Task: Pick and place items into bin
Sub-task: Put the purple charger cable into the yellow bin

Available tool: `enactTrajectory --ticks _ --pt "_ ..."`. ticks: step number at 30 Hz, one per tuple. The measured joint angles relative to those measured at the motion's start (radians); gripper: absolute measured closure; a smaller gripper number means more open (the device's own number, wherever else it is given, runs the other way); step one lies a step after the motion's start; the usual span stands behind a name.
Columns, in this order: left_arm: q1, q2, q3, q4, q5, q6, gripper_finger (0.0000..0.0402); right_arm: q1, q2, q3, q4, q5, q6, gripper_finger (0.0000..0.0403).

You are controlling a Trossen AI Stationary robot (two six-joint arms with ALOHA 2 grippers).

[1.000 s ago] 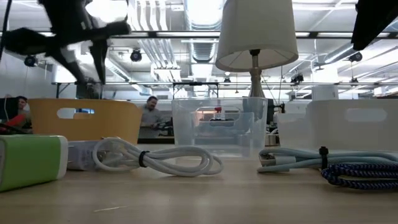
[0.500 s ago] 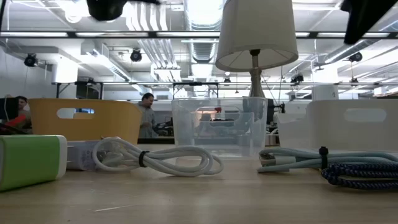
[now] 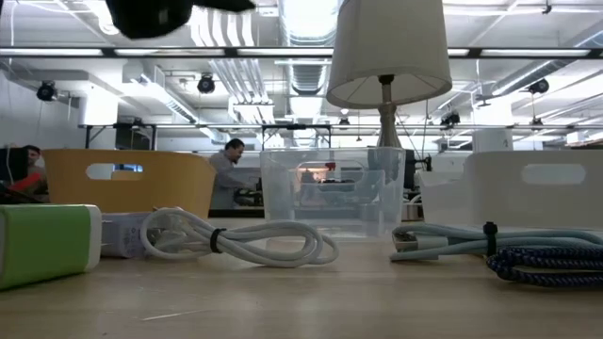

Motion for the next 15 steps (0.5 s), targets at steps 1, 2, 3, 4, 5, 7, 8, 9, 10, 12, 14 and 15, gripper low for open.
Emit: enactTrajectory --ticks 1,2,3,4,5,7,8,9,10,12,14,15 --pt "0.004 0.021 0.002 0.002 0.019 0.012 0.0164 -0.011 0.018 -0.001 0.018 0.001 0.007 0.0102" --pt "0.013 0.044 0.006 0.003 0.049 0.023 0.0166 -0.026 0.036 -0.001 0.035 0.003 0.006 0.0105" --pt "0.022 0.066 0.011 0.004 0.078 0.027 0.0169 -0.04 0.05 0.003 0.047 0.007 -0.005 0.0107" --pt "0.03 0.086 0.014 0.005 0.1 0.028 0.0173 -0.053 0.062 0.013 0.053 0.008 -0.023 0.0111" --pt "0.036 0.103 0.015 0.006 0.12 0.028 0.0178 -0.062 0.074 0.028 0.066 0.01 -0.046 0.0115" --pt "0.043 0.127 0.023 0.038 0.145 0.035 0.0187 -0.07 0.083 0.043 0.085 -0.009 -0.089 0.0125" --pt "0.043 0.132 0.027 0.06 0.151 0.046 0.0192 -0.07 0.09 0.043 0.089 -0.018 -0.104 0.013" --pt "0.042 0.135 0.029 0.077 0.153 0.05 0.0197 -0.069 0.096 0.041 0.104 -0.037 -0.111 0.0137" --pt "0.042 0.137 0.029 0.097 0.152 0.051 0.0201 -0.069 0.102 0.035 0.13 -0.046 -0.114 0.0143" --pt "0.045 0.14 0.026 0.134 0.154 0.052 0.0207 -0.07 0.117 0.022 0.175 -0.047 -0.112 0.0156" --pt "0.047 0.14 0.023 0.139 0.149 0.055 0.0212 -0.079 0.138 0.015 0.241 -0.041 -0.106 0.0167" --pt "0.048 0.14 0.023 0.139 0.143 0.054 0.0214 -0.086 0.15 0.013 0.258 -0.041 -0.105 0.0172"
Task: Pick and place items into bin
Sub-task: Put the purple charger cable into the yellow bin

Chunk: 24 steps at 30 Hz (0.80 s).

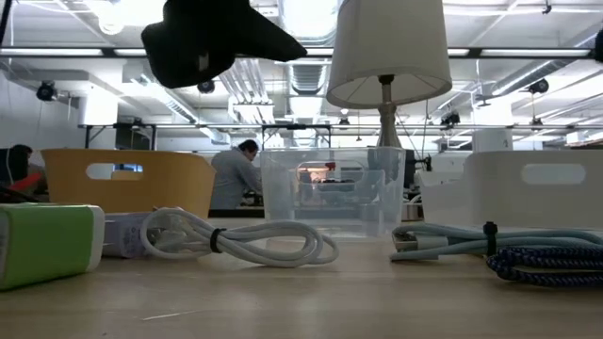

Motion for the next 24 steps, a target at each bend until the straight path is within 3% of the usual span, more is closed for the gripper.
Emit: enactTrajectory --ticks 9,16,24 --pt "-0.003 -0.006 0.002 -0.002 -0.002 -0.007 0.0215 -0.059 0.025 -0.018 0.048 0.002 -0.003 0.0183" --pt "-0.002 -0.01 0.015 -0.005 -0.003 -0.004 0.0215 -0.115 0.025 -0.088 0.158 -0.008 0.086 0.0184" --pt "-0.002 -0.011 0.016 -0.013 -0.003 -0.001 0.0215 -0.154 0.039 -0.142 0.228 -0.079 0.076 0.0184"
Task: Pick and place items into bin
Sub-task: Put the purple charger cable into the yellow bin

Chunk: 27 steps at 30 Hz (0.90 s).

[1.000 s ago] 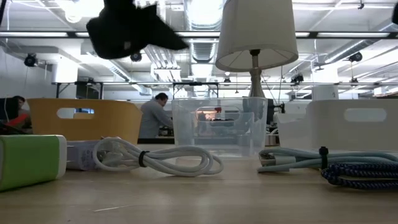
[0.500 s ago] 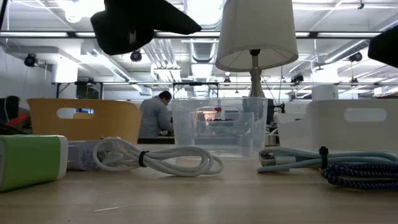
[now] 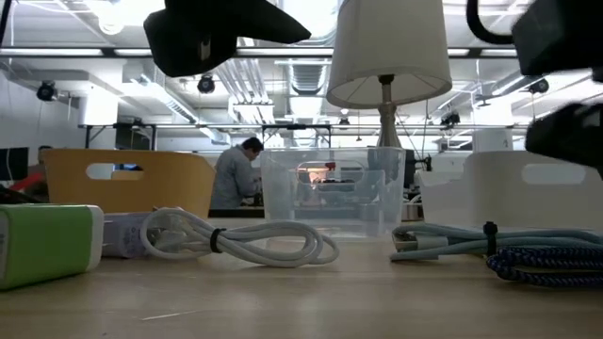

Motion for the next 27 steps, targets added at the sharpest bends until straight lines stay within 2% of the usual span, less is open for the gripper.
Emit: enactTrajectory --ticks 5,10,15,18,24,27 --pt "0.0 0.0 0.0 -0.021 0.0 0.003 0.0215 -0.003 0.015 -0.018 0.039 -0.004 0.051 0.0184" --pt "0.0 0.0 0.0 -0.03 0.0 0.004 0.0215 -0.001 0.017 -0.014 0.026 0.046 0.057 0.0198" --pt "0.001 -0.001 -0.001 -0.029 0.0 0.005 0.0215 -0.004 0.032 -0.002 0.003 0.15 -0.009 0.0258" --pt "0.0 -0.001 -0.001 -0.029 0.0 0.005 0.0215 -0.003 0.043 0.004 0.0 0.167 -0.05 0.03" --pt "0.0 -0.003 -0.001 -0.028 0.0 -0.002 0.0215 0.003 0.045 0.03 -0.023 0.113 -0.126 0.0372" --pt "0.0 -0.007 0.0 -0.028 -0.001 -0.003 0.0215 0.004 0.042 0.069 -0.07 0.033 -0.135 0.0387"
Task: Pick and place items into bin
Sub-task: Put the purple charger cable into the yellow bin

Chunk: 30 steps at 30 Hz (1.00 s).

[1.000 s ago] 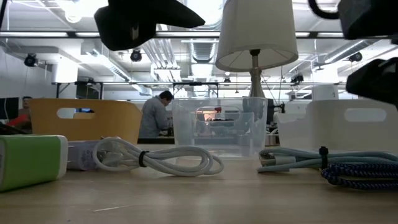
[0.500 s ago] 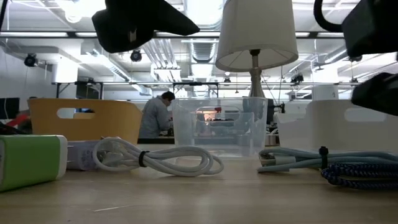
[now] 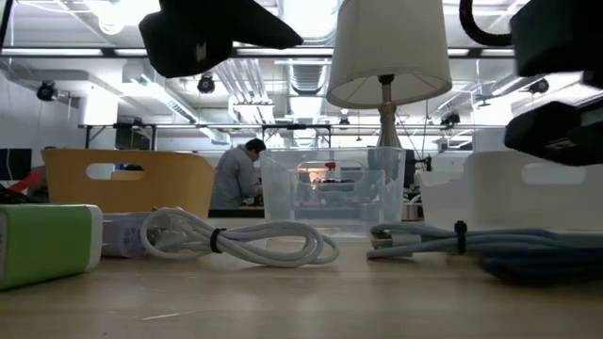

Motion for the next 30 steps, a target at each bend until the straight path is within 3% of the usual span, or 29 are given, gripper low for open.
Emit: enactTrajectory --ticks 5,15,19,23,30 --pt "0.0 -0.013 0.001 -0.001 -0.005 0.012 0.0215 0.023 -0.08 0.081 -0.089 0.0 -0.006 0.0389" --pt "0.033 -0.047 0.071 -0.001 -0.04 0.177 0.0193 -0.076 -0.22 0.178 -0.211 0.174 -0.067 0.039" --pt "0.047 -0.047 0.097 -0.017 -0.035 0.34 0.016 -0.116 -0.222 0.225 -0.232 0.132 -0.15 0.039" --pt "0.046 -0.047 0.122 -0.135 -0.022 0.524 0.0136 -0.146 -0.216 0.269 -0.28 0.071 -0.198 0.039" --pt "0.061 -0.051 0.124 -0.161 0.006 0.558 0.0127 -0.2 -0.215 0.281 -0.27 0.057 -0.234 0.039"
